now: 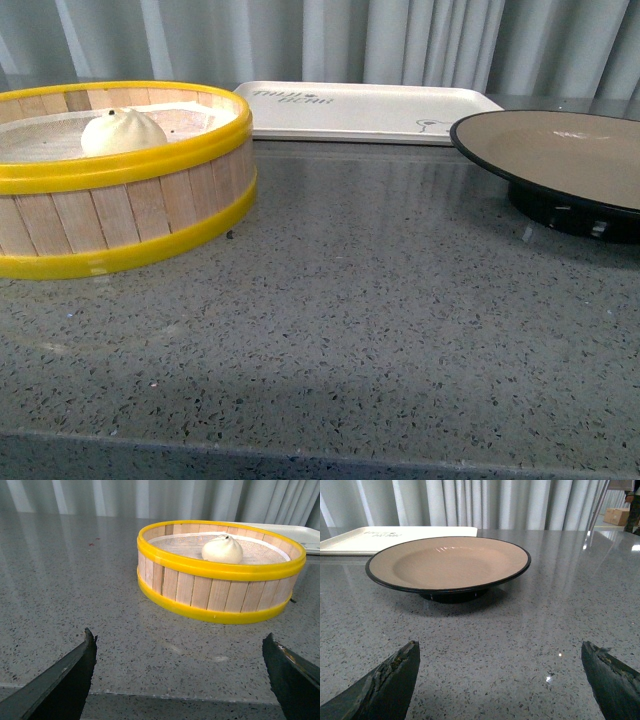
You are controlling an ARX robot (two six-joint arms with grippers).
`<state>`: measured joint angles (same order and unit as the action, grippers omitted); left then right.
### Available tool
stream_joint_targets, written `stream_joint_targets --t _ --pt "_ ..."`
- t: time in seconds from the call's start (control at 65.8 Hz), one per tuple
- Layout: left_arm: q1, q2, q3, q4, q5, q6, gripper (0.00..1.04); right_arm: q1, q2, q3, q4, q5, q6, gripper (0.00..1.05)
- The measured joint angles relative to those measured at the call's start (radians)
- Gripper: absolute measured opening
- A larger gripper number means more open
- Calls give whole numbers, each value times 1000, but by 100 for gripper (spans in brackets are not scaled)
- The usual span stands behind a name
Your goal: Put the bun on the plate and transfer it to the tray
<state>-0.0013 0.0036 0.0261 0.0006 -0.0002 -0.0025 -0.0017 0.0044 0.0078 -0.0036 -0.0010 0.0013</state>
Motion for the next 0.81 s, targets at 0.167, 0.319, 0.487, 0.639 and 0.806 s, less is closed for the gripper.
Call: stream_joint_targets --t 0.167,0.319,0.487,0.639,0.806 --pt "0 0 0 0 0 0 98 0 0 0 0 0 0 96" --pt "0 0 0 0 0 0 98 0 0 0 0 0 0 96" --pt "0 0 0 0 0 0 98 0 0 0 0 0 0 96" --pt "0 0 0 0 0 0 98 0 0 0 0 0 0 96" --pt "0 0 0 0 0 0 98 0 0 0 0 0 0 96"
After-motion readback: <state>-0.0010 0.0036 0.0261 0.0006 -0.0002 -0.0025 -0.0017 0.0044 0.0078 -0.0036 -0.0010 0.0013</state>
